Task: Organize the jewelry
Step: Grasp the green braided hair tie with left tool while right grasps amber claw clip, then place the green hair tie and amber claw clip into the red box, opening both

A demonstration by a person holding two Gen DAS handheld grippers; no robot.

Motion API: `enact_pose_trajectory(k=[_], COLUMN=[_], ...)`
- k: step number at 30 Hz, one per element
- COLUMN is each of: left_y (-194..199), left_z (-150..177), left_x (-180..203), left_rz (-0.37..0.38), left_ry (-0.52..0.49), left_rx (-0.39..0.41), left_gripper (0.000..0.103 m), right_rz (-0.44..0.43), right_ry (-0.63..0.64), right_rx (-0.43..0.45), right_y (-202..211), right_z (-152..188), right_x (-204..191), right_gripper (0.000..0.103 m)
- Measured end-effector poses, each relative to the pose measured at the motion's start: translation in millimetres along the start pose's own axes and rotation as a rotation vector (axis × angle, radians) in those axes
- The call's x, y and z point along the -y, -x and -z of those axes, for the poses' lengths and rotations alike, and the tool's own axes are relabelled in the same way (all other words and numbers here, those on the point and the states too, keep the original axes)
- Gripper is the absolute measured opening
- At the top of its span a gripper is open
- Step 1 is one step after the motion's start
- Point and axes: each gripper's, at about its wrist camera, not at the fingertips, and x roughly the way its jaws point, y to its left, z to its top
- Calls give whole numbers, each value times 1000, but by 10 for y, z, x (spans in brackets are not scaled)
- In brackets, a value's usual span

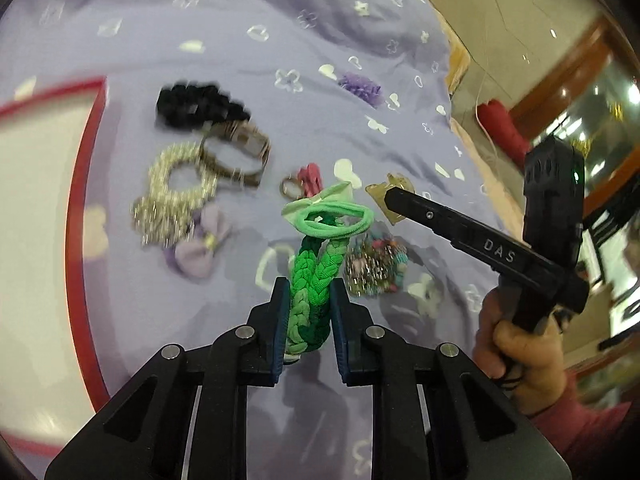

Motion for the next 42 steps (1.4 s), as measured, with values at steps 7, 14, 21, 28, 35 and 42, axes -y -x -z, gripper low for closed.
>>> enact_pose_trajectory(k=[7,14,21,28,35,42], left_y=[100,500,1057,1391,1480,1374], left_z=[214,363,405,314,144,-116], left_x=[-212,-365,-484,-925,-1432,-1833], left_rz=[-6,0,-188,-320,-425,-495], left_ry=[109,162,134,191,259,288], left_rx=[-1,90,237,307,316,286], left_gripper=[18,18,18,18,18,18], right_rz=[-14,-43,-116,-206,-263,-252], right_ry=[26,62,123,197,261,310], right_rx=[-2,5,-14,-46,-84,-137], right_y=[99,168,59,-255,-720,-1278], right_z=[93,112,112,26,-148,-326], right_x=[-188,-437,-889,-1468,-2026,-2387], right_gripper=[30,30,30,30,30,30])
